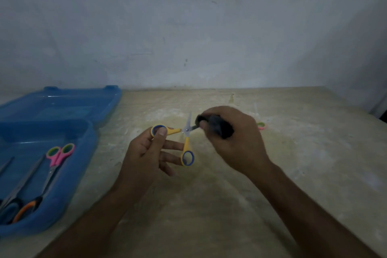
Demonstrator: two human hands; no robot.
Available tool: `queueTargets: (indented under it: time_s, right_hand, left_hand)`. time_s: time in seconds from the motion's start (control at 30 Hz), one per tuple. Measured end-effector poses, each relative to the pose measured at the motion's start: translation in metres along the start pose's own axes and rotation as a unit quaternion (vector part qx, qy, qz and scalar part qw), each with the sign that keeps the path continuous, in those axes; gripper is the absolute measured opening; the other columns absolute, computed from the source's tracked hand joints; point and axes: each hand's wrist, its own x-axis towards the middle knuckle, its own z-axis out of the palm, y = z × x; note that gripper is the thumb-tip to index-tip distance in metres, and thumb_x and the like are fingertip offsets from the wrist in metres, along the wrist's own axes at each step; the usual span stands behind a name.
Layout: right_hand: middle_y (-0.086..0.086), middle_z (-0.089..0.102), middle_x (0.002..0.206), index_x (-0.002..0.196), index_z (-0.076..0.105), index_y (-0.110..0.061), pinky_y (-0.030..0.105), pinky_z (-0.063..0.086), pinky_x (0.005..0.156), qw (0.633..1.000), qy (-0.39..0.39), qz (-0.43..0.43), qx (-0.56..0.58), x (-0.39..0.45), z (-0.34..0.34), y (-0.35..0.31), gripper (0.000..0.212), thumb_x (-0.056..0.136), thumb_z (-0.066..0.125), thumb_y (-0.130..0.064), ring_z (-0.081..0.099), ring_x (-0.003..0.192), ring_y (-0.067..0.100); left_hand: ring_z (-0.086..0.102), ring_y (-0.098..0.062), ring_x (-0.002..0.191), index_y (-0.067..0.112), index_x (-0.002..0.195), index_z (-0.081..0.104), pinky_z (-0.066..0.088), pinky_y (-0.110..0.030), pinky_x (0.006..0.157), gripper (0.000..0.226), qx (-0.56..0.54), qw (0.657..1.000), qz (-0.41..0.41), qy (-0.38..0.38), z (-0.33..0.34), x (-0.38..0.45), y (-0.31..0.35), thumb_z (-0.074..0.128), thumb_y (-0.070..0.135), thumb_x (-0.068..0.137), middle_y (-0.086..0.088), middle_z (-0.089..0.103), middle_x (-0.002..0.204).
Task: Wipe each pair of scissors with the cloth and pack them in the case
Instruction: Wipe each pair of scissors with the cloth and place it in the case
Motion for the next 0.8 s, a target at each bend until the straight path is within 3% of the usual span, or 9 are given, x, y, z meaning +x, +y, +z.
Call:
queueTargets:
  time_s: [0.07, 0.13, 0.37, 0.53, 0.73, 0.8]
  right_hand:
    - [-0.007, 0.065, 0.094, 0.105, 0.069, -0.028, 0.039, 0.053, 0.07, 0.994, -0.09, -0.05, -0.044, -0.001, 0.007, -0.006, 0.017, 0.088, 0.072, -0.03, 0.064, 0.085, 0.016]
    - [-0.006, 0.063, 0.091, 0.104, 0.068, -0.031, 0.041, 0.052, 0.067, 0.99, -0.115, -0.057, -0.065, 0.001, 0.012, -0.003, 0.016, 0.089, 0.069, -0.037, 0.062, 0.082, 0.017]
    - [-0.005, 0.068, 0.09, 0.099, 0.067, -0.03, 0.041, 0.054, 0.069, 0.995, -0.018, 0.018, -0.098, 0.025, 0.007, 0.019, 0.015, 0.084, 0.07, -0.033, 0.063, 0.082, 0.02]
    - [-0.008, 0.066, 0.09, 0.102, 0.068, -0.031, 0.039, 0.051, 0.066, 0.991, -0.105, -0.043, -0.075, 0.0, 0.019, 0.002, 0.017, 0.089, 0.066, -0.042, 0.061, 0.08, 0.015]
    - [-0.003, 0.069, 0.088, 0.098, 0.069, -0.025, 0.04, 0.054, 0.065, 0.994, 0.03, 0.035, -0.102, 0.007, 0.009, 0.024, 0.015, 0.084, 0.072, -0.029, 0.064, 0.08, 0.021]
    - [-0.005, 0.068, 0.089, 0.1, 0.07, -0.025, 0.037, 0.052, 0.065, 0.997, 0.004, 0.0, -0.079, 0.0, 0.01, 0.014, 0.014, 0.087, 0.071, -0.03, 0.063, 0.08, 0.017]
  left_hand:
    - [0.07, -0.026, 0.051, 0.009, 0.104, 0.064, 0.048, -0.025, 0.036, 0.025, -0.003, 1.0, 0.0, -0.012, 0.0, -0.001, -0.001, 0.042, 0.02, 0.106, -0.017, 0.076, 0.079]
    - [0.071, -0.029, 0.053, 0.005, 0.106, 0.062, 0.049, -0.026, 0.037, 0.024, 0.011, 1.0, 0.006, -0.028, -0.003, 0.0, 0.0, 0.043, 0.019, 0.105, -0.018, 0.077, 0.08]
    - [0.071, -0.035, 0.056, -0.001, 0.111, 0.059, 0.049, -0.028, 0.038, 0.027, 0.051, 0.998, -0.004, -0.033, -0.008, 0.005, -0.003, 0.044, 0.02, 0.106, -0.018, 0.077, 0.082]
    - [0.072, -0.034, 0.056, 0.003, 0.109, 0.062, 0.047, -0.026, 0.036, 0.025, 0.05, 0.998, 0.001, -0.038, -0.01, 0.006, -0.004, 0.044, 0.02, 0.106, -0.019, 0.076, 0.083]
    - [0.071, -0.035, 0.056, 0.002, 0.109, 0.062, 0.046, -0.027, 0.036, 0.025, 0.067, 0.997, 0.008, -0.044, -0.006, 0.003, -0.005, 0.044, 0.019, 0.106, -0.018, 0.076, 0.082]
    - [0.071, -0.034, 0.056, 0.002, 0.109, 0.062, 0.046, -0.026, 0.036, 0.025, 0.07, 0.997, 0.007, -0.038, -0.006, 0.004, -0.006, 0.044, 0.019, 0.106, -0.018, 0.077, 0.082]
